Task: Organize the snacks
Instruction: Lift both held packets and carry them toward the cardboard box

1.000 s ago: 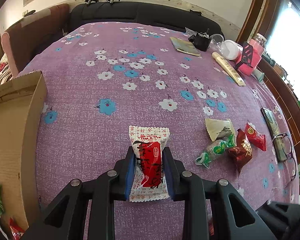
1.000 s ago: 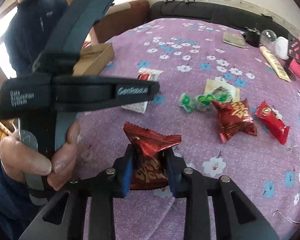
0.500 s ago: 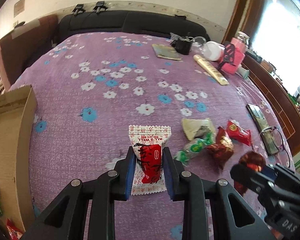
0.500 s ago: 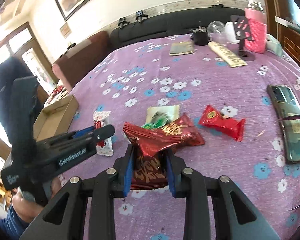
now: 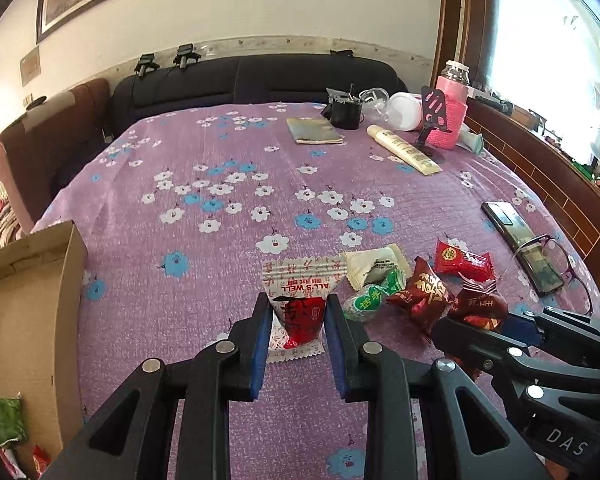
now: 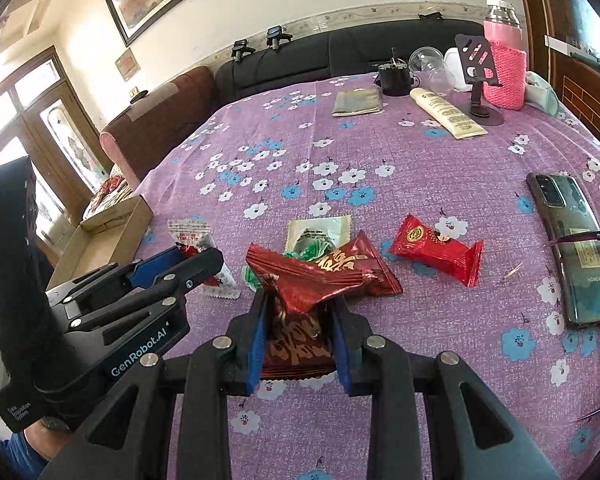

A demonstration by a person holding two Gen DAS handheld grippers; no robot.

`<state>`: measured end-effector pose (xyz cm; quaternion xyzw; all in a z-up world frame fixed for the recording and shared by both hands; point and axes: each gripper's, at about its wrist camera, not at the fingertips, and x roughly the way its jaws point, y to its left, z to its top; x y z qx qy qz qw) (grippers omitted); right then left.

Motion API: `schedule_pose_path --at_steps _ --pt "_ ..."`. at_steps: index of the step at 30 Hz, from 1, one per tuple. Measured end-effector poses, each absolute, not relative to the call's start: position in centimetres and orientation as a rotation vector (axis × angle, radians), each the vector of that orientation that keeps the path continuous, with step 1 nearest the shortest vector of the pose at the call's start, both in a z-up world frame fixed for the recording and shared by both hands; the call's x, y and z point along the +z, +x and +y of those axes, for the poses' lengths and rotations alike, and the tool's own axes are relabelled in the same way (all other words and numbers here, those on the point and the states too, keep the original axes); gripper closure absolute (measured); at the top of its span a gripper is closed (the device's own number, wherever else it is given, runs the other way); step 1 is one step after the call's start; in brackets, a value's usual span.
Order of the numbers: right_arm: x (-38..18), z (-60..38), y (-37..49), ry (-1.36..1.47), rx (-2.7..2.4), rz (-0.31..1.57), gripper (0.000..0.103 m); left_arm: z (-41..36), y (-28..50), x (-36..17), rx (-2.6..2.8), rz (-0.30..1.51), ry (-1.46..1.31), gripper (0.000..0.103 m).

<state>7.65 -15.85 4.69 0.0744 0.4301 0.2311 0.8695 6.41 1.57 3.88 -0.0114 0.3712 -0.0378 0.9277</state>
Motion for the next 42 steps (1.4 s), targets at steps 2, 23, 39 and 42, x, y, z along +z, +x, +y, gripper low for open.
schedule_pose_path --at_steps 2,23,39,42 --pt "4.7 -15.9 7.7 0.154 0.484 0.901 0.076 1.5 6.2 3.9 -0.073 0.751 -0.015 0.076" --pt "4.7 -16.0 7.7 0.155 0.482 0.898 0.076 0.9 5.3 4.5 -0.042 0.695 0.036 0.076" --pt "5.4 -15.8 7.3 0.141 0.495 0.857 0.076 1.1 4.7 5.3 -0.023 0.645 0.037 0.076" --pt "5.4 -15.7 7.3 0.134 0.491 0.851 0.076 1.2 4.6 5.4 -0.022 0.641 0.037 0.076"
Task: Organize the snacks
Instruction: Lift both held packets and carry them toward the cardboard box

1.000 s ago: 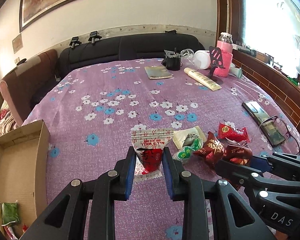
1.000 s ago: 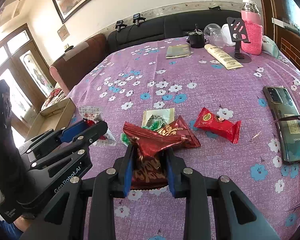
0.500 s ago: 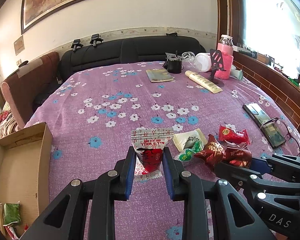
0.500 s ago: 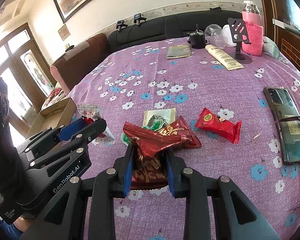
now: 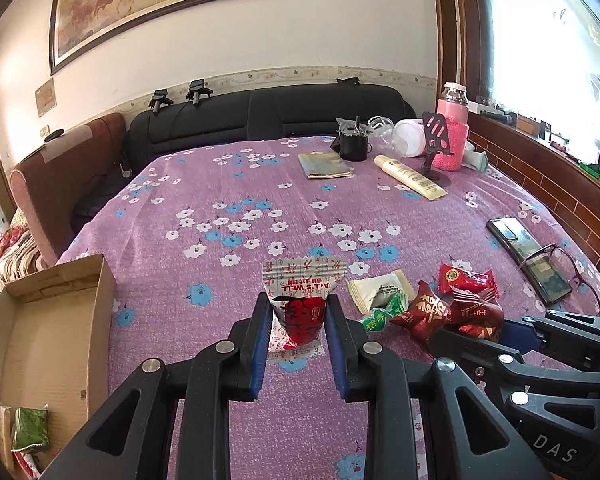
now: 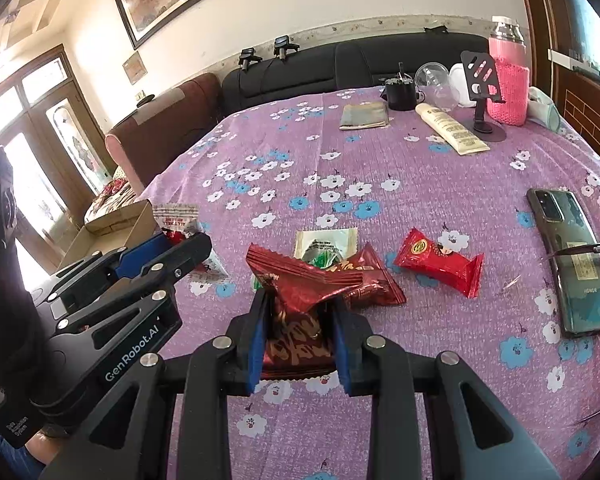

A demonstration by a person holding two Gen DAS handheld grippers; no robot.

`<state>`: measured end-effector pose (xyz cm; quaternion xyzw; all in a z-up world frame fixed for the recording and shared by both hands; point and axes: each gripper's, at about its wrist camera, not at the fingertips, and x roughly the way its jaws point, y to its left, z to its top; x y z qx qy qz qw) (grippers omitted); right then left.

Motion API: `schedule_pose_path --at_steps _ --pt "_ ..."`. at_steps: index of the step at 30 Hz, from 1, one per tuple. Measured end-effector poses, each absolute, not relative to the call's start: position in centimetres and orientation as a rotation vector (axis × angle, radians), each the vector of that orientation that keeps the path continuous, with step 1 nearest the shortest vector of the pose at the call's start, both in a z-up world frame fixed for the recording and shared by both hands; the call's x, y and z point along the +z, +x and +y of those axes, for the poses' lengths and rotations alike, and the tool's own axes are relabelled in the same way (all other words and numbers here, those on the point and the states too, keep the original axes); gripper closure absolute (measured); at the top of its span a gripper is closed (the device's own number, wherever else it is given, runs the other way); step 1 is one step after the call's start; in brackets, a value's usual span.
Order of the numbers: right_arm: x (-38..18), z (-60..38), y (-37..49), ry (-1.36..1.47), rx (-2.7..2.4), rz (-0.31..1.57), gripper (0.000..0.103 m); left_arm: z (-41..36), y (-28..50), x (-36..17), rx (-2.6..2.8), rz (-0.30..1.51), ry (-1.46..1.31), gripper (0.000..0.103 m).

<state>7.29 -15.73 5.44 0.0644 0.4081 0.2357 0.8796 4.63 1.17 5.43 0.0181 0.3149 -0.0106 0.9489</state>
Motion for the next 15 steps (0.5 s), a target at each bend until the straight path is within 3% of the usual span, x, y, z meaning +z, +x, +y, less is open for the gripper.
schedule_pose_path --at_steps 15 --pt "5.76 -16.51 7.5 0.153 0.464 0.823 0.075 1.99 4.05 6.23 -0.015 0.625 -0.014 0.076"
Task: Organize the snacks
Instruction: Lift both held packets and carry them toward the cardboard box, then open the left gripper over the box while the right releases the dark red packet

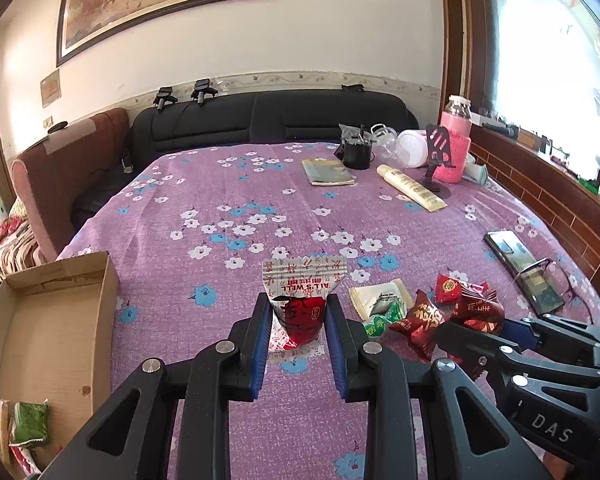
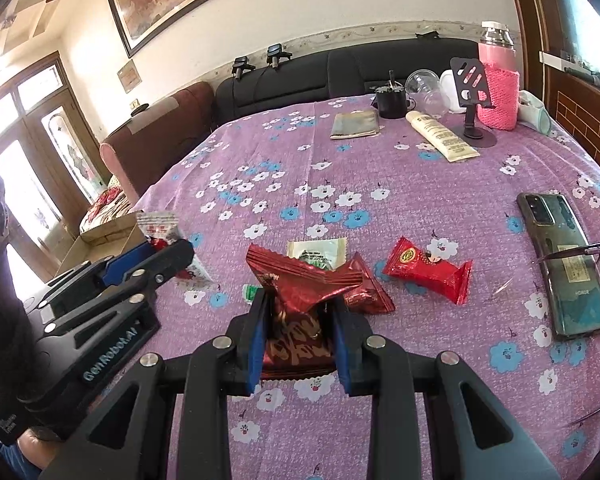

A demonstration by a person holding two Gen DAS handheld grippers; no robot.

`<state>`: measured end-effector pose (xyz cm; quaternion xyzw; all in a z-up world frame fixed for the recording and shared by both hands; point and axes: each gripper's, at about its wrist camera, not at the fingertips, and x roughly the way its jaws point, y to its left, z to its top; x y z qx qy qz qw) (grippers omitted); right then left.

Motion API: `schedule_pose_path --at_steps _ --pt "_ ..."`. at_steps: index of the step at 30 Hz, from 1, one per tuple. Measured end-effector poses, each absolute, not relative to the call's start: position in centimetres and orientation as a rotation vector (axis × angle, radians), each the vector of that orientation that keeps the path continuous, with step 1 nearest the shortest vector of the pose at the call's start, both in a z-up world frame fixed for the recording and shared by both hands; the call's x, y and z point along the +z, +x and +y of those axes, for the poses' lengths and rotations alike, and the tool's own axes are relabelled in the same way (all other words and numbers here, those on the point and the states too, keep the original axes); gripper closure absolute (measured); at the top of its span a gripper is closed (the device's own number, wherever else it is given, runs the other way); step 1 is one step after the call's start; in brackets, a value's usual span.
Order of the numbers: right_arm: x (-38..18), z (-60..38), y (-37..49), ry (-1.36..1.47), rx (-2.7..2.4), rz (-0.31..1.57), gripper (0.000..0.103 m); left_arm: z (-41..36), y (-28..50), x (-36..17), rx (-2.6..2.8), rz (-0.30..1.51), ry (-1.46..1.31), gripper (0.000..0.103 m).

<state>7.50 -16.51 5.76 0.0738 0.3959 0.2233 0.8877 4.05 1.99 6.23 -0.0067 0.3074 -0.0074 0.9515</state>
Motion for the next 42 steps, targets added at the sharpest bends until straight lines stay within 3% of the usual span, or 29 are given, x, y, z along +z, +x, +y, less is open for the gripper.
schedule_pose_path --at_steps 23,42 --pt "7.6 -13.0 4.9 0.096 0.58 0.803 0.075 11.7 -6.6 10.5 0.125 0.488 -0.128 0.076" --pt "9.5 2.1 -1.6 -0.023 0.94 0.882 0.075 24.8 -9.5 4.8 0.367 0.591 -0.312 0.075"
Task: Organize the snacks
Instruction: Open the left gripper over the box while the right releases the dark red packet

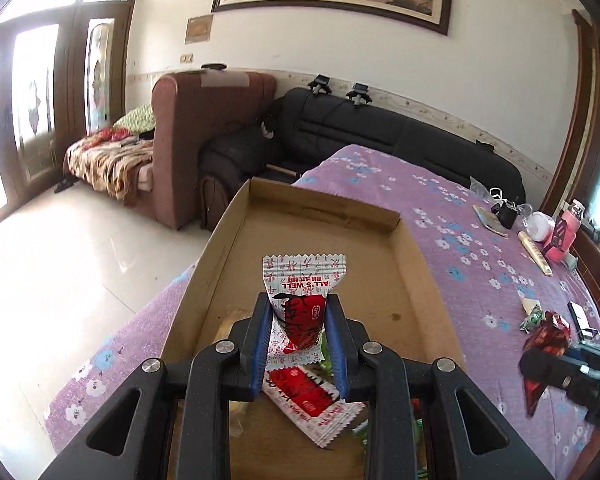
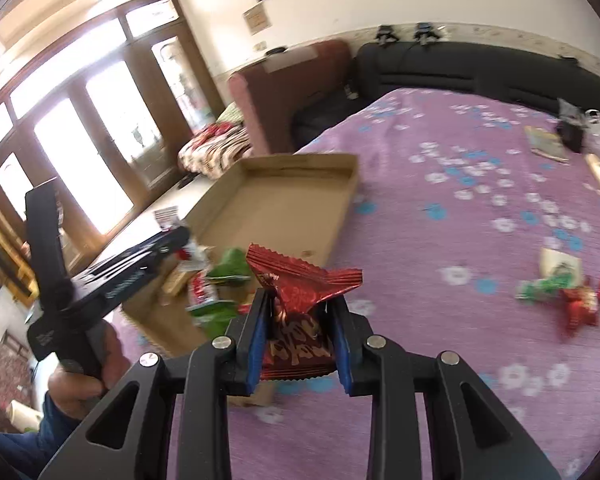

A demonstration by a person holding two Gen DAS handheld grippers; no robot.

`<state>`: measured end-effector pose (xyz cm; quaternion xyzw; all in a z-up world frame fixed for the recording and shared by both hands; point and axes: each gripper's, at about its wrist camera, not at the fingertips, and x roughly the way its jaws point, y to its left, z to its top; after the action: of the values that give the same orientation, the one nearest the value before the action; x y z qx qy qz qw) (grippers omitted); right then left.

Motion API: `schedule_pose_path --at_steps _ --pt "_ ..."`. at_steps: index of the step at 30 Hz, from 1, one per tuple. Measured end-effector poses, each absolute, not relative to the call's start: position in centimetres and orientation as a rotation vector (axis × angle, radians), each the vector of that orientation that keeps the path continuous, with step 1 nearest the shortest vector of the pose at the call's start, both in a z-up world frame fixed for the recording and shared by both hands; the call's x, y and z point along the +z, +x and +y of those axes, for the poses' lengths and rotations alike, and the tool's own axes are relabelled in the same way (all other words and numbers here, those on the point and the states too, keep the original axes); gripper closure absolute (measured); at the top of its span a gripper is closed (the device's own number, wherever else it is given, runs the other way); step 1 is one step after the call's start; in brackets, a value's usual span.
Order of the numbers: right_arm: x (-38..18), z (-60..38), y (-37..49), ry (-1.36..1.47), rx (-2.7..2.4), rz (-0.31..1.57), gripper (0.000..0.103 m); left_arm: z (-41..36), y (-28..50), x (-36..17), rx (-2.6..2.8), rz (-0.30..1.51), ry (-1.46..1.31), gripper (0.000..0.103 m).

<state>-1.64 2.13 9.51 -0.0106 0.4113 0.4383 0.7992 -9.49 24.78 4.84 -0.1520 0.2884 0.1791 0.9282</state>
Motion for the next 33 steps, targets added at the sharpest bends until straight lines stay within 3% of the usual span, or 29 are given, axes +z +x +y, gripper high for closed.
schedule_pose_path --at_steps 33 --pt "5.6 10.0 -1.2 -0.124 0.932 0.939 0.074 25.5 -8.9 3.5 0.344 0.592 -0.315 0.075"
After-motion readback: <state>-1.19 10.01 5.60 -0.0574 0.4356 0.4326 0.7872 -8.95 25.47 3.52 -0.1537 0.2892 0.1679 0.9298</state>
